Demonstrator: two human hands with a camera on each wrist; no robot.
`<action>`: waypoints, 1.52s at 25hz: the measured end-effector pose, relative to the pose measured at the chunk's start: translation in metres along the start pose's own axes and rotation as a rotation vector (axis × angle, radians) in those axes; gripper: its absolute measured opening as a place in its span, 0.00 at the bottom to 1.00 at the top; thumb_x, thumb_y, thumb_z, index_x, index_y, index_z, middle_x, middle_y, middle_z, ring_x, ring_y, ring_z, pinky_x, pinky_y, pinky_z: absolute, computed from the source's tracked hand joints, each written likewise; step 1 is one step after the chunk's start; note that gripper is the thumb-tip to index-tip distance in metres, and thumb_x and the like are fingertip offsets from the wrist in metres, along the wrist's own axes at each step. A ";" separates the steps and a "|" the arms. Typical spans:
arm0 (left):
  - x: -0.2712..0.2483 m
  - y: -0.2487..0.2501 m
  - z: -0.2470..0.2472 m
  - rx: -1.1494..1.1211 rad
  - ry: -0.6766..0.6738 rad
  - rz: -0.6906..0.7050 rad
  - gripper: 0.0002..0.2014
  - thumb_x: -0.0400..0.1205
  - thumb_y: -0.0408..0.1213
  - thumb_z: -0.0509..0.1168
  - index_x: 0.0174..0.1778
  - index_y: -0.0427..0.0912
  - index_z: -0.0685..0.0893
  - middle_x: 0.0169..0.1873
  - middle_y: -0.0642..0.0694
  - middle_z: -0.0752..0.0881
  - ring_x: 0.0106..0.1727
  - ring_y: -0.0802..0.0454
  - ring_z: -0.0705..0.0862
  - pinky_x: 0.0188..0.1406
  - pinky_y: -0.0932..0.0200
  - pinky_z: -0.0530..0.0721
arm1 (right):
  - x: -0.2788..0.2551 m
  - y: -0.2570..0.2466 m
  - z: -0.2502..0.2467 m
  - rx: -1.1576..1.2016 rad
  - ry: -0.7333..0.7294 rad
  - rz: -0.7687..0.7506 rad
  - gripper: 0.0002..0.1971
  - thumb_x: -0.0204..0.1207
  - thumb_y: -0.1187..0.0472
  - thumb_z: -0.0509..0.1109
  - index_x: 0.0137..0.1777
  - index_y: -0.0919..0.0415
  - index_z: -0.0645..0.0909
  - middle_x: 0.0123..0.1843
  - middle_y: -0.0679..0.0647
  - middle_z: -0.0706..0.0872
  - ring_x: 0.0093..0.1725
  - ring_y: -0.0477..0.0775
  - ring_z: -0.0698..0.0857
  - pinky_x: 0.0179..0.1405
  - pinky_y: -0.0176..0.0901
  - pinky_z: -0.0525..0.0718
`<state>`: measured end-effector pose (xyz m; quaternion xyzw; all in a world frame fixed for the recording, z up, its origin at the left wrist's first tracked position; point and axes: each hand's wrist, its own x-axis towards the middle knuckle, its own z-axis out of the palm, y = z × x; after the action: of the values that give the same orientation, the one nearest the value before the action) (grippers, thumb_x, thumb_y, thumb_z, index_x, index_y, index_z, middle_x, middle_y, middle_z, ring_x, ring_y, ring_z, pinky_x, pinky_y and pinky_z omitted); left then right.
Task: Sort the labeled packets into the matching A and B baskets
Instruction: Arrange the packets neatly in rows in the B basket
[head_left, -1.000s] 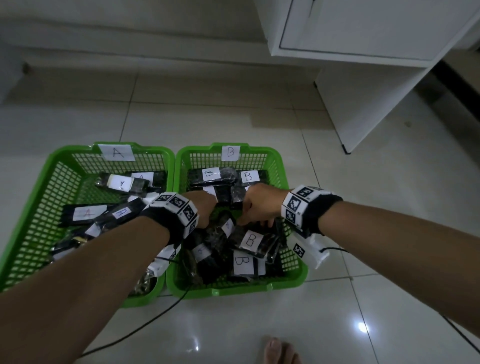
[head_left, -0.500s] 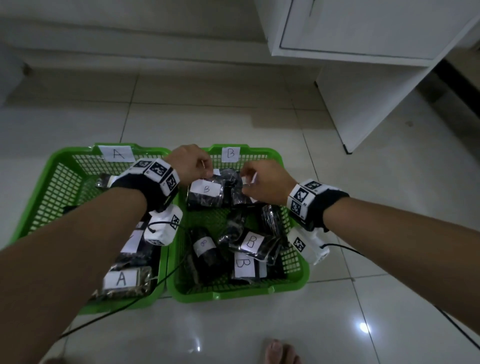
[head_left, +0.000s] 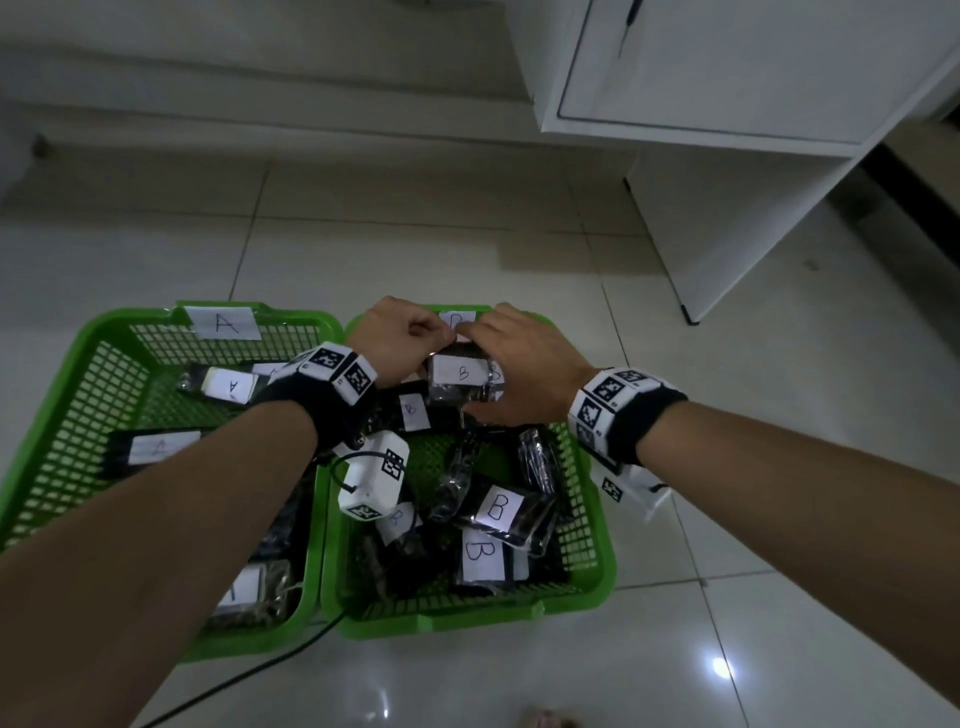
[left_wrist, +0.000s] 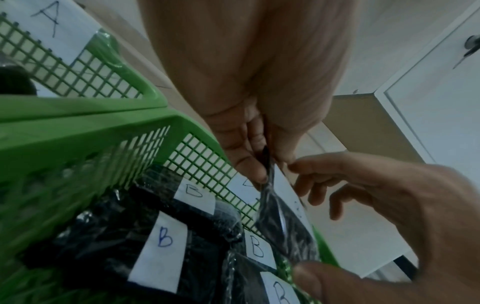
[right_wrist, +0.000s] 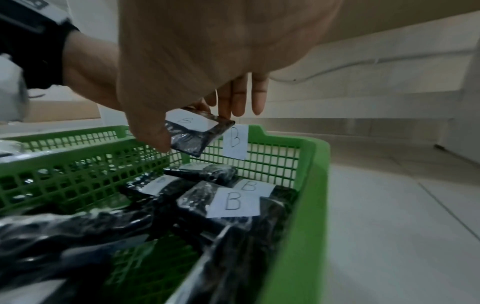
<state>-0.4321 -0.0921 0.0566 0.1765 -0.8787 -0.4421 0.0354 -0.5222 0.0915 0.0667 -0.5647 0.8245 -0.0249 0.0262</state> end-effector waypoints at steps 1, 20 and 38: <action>0.000 -0.001 0.002 0.011 0.010 0.004 0.07 0.83 0.46 0.69 0.46 0.51 0.92 0.41 0.54 0.93 0.37 0.55 0.91 0.45 0.56 0.89 | 0.001 0.005 -0.003 -0.038 -0.017 0.024 0.38 0.65 0.32 0.73 0.70 0.57 0.79 0.58 0.52 0.83 0.56 0.52 0.78 0.55 0.47 0.82; -0.002 -0.030 0.016 0.655 -0.431 0.092 0.29 0.76 0.36 0.74 0.76 0.47 0.78 0.73 0.43 0.73 0.72 0.43 0.76 0.68 0.54 0.78 | 0.008 0.035 0.018 -0.115 -0.216 0.163 0.16 0.74 0.45 0.74 0.45 0.59 0.86 0.49 0.53 0.79 0.48 0.55 0.81 0.42 0.45 0.79; -0.017 -0.013 0.013 0.754 -0.364 0.177 0.17 0.74 0.33 0.72 0.59 0.44 0.83 0.59 0.43 0.82 0.60 0.43 0.81 0.58 0.46 0.84 | -0.032 -0.039 0.009 0.095 -0.676 0.102 0.34 0.53 0.25 0.82 0.36 0.57 0.83 0.35 0.48 0.85 0.35 0.49 0.84 0.35 0.43 0.85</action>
<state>-0.4152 -0.0840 0.0399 0.0198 -0.9825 -0.1091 -0.1495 -0.4739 0.1072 0.0612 -0.4971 0.7943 0.1268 0.3255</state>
